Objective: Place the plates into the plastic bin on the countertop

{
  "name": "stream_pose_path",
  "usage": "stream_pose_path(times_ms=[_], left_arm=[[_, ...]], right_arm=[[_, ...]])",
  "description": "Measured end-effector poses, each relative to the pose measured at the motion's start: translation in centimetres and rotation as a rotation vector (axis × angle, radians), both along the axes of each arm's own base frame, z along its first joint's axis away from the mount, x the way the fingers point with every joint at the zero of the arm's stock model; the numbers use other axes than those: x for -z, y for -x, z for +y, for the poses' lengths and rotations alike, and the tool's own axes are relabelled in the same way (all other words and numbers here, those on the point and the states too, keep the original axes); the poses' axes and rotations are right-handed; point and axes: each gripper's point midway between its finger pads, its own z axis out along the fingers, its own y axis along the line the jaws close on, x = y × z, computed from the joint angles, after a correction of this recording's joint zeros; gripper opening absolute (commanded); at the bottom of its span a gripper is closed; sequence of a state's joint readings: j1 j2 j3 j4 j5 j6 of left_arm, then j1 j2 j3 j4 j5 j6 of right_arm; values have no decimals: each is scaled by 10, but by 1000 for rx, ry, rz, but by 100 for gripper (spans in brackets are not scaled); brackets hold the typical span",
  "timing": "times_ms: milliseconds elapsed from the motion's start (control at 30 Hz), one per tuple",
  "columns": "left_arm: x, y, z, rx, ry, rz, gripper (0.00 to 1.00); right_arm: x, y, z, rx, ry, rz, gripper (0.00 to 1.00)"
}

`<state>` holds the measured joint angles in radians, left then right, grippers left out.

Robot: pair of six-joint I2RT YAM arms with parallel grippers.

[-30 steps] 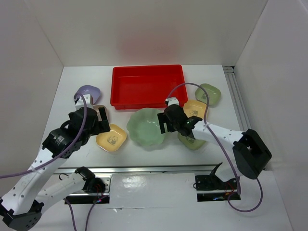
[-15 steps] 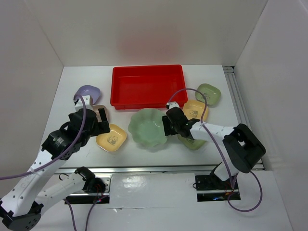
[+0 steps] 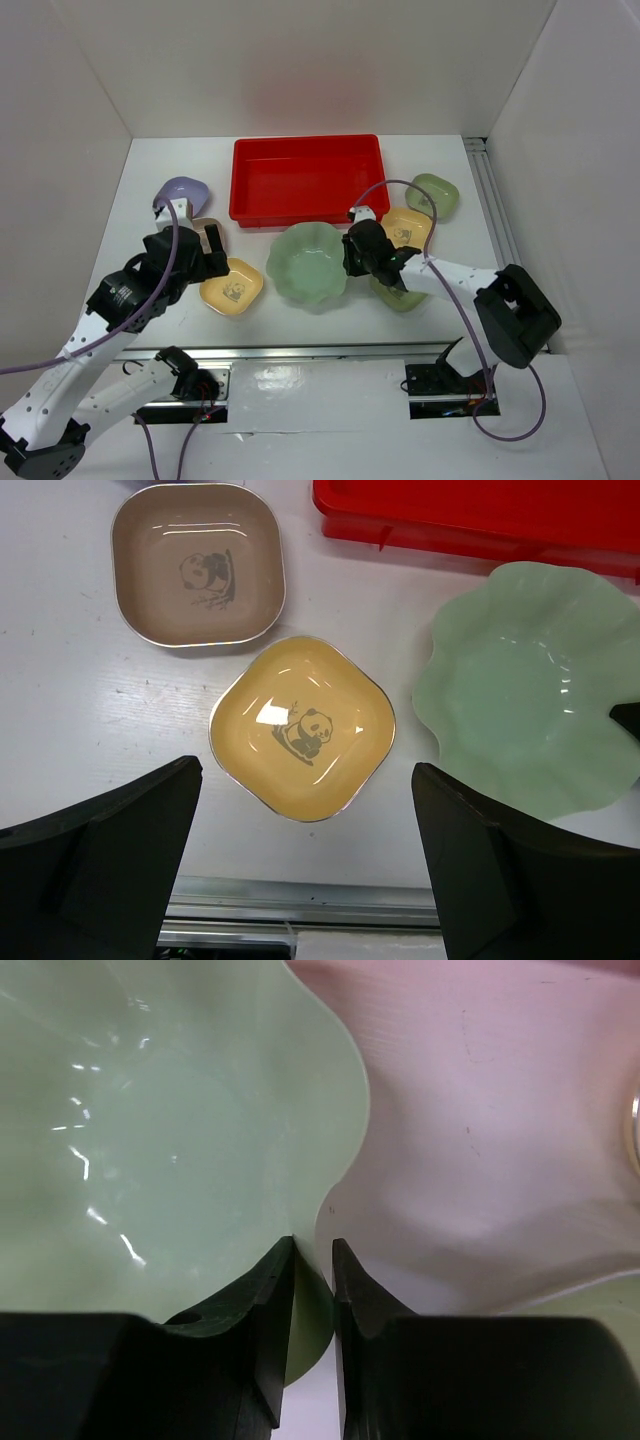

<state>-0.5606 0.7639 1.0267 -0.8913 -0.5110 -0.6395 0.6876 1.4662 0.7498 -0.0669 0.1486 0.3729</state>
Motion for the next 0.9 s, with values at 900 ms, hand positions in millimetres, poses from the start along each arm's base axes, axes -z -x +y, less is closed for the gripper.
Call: stream_pose_path(times_ms=[900], left_arm=[[11, -6, -7, 12, -8, 33, 100]], right_arm=[[-174, -8, -3, -71, -252, -181, 2]])
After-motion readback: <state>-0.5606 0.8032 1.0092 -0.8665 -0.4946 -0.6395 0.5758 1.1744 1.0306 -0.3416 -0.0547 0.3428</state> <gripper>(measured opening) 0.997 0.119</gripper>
